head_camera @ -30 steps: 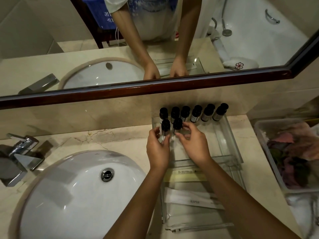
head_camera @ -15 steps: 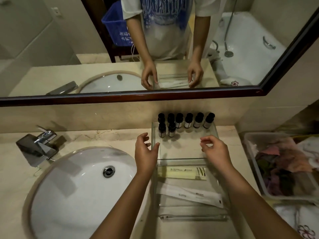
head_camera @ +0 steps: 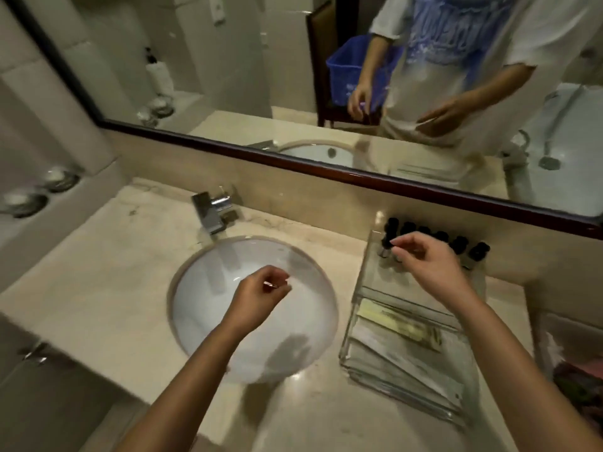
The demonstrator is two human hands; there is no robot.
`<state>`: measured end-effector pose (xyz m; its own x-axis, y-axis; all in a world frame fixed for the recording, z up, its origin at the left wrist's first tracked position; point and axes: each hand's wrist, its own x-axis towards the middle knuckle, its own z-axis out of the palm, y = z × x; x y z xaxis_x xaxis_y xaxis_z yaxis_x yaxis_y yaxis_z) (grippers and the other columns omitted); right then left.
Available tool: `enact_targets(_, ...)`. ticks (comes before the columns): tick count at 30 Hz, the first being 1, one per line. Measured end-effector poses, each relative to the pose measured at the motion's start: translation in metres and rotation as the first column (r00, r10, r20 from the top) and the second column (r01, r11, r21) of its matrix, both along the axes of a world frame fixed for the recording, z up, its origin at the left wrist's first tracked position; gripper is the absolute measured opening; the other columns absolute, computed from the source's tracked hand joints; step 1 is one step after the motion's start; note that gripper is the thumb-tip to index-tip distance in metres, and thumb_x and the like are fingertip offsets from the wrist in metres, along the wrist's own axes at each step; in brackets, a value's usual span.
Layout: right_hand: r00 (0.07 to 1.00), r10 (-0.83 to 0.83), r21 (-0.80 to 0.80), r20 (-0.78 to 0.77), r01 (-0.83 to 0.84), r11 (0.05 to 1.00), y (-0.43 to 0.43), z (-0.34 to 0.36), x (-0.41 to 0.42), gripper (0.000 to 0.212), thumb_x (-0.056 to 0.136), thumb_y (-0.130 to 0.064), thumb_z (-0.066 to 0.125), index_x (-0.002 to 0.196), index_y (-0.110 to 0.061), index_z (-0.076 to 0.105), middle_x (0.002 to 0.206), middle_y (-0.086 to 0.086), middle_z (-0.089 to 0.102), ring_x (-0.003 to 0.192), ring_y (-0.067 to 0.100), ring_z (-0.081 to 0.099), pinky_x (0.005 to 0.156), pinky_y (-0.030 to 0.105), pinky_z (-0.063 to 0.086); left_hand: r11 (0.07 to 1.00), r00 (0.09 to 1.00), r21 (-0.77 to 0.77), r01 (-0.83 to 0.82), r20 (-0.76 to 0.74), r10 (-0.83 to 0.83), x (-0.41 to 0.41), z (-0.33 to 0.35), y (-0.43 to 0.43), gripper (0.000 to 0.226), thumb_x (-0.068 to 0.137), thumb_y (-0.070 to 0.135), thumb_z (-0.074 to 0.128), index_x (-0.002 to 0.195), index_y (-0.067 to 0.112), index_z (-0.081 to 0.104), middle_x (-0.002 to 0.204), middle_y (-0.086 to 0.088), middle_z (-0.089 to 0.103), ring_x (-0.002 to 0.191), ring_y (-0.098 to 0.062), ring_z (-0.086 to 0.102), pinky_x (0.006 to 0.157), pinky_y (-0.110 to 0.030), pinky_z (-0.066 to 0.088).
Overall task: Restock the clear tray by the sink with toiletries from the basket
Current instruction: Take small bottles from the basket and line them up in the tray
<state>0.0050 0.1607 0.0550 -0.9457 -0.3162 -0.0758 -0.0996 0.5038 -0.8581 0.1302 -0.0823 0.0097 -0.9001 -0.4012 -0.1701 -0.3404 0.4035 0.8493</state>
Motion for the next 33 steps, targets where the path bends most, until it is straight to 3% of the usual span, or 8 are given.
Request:
enact_targets(3,0.986,0.156,0.004,-0.058,-0.156,0.988,-0.045,0.027,0.024,0.006,0.090,-0.021,0.060,0.093,-0.026,0.062,0.086,-0.008,0.064,0.076,0.008,0.063,0.069,0.025,0.049,0.990,0.990,-0.021,-0.138,-0.035,0.138,0.053,0.026,-0.045,0.018,0.084,0.014,0.067,0.082,0.031,0.062,0.082,0.006,0.065,0.077,-0.015,0.063,0.076,-0.034,0.051)
enact_targets(6,0.932,0.351,-0.005,-0.089,-0.352,0.936,-0.094,0.051,0.061,0.006,0.090,-0.024,0.060,0.092,-0.029,0.060,0.086,-0.013,0.062,0.076,0.006,0.063,0.066,0.020,0.046,0.958,0.951,-0.015,-0.286,-0.124,0.282,0.111,0.049,-0.079,0.017,0.086,0.012,0.065,0.082,0.028,0.063,0.082,0.003,0.065,0.078,-0.017,0.063,0.071,-0.023,0.049)
enact_targets(10,0.778,0.616,-0.079,-0.122,-0.627,0.775,-0.170,0.071,0.142,0.017,0.088,-0.017,0.062,0.086,-0.033,0.059,0.084,-0.008,0.065,0.070,0.014,0.065,0.070,0.027,0.052,0.886,0.861,0.035,-0.461,-0.224,0.457,0.217,0.069,-0.105,0.015,0.088,0.008,0.061,0.086,0.023,0.062,0.080,0.005,0.064,0.064,0.004,0.059,0.060,-0.006,0.044)
enact_targets(15,0.543,0.826,-0.189,-0.148,-0.836,0.516,-0.263,0.080,0.283,0.021,0.089,-0.009,0.061,0.085,-0.030,0.061,0.084,0.002,0.066,0.069,0.016,0.066,0.075,0.027,0.052,0.746,0.724,0.096,-0.659,-0.187,0.664,0.399,0.069,-0.115,0.017,0.087,0.007,0.062,0.086,0.024,0.065,0.079,-0.002,0.065,0.073,-0.009,0.058,0.070,-0.022,0.046)
enact_targets(19,0.334,0.929,-0.263,-0.157,-0.921,0.287,-0.321,0.079,0.413,0.019,0.088,-0.005,0.061,0.085,-0.023,0.064,0.079,-0.001,0.064,0.065,0.007,0.062,0.068,0.016,0.052,0.527,0.512,0.093,-0.845,-0.146,0.846,0.549,0.071,-0.105,0.018,0.090,0.004,0.057,0.087,0.021,0.062,0.079,0.000,0.063,0.067,-0.006,0.059,0.059,-0.007,0.044)
enact_targets(24,0.078,0.973,-0.234,-0.219,-0.972,0.025,-0.352,0.078,0.551,0.025,0.087,-0.005,0.063,0.084,-0.030,0.062,0.077,-0.008,0.063,0.060,0.004,0.060,0.065,0.010,0.048,0.235,0.218,0.101,-0.967,-0.156,0.963,0.710,0.077,-0.064,0.018,0.091,0.005,0.054,0.089,0.021,0.063,0.083,-0.001,0.067,0.071,-0.009,0.062,0.064,-0.012,0.050)
enact_targets(28,-0.099,0.979,-0.208,-0.178,-0.969,-0.136,-0.359,0.078,0.622,0.021,0.087,-0.008,0.062,0.085,-0.028,0.062,0.080,-0.005,0.065,0.063,0.006,0.063,0.071,0.020,0.051,0.006,-0.009,0.108,-0.994,-0.137,0.990,0.787,0.077,-0.020,0.018,0.093,0.001,0.051,0.089,0.016,0.060,0.080,-0.003,0.064,0.067,-0.013,0.057,0.053,-0.006,0.044)
enact_targets(33,-0.277,0.951,-0.191,-0.136,-0.935,-0.300,-0.371,0.073,0.703,0.020,0.089,-0.005,0.059,0.088,-0.026,0.061,0.086,0.004,0.066,0.061,0.004,0.063,0.068,0.016,0.051,-0.237,-0.252,0.146,-0.961,-0.095,0.963,0.851,0.067,0.035,0.017,0.094,0.009,0.051,0.092,0.024,0.057,0.087,-0.005,0.064,0.073,-0.015,0.059,0.064,-0.019,0.045)
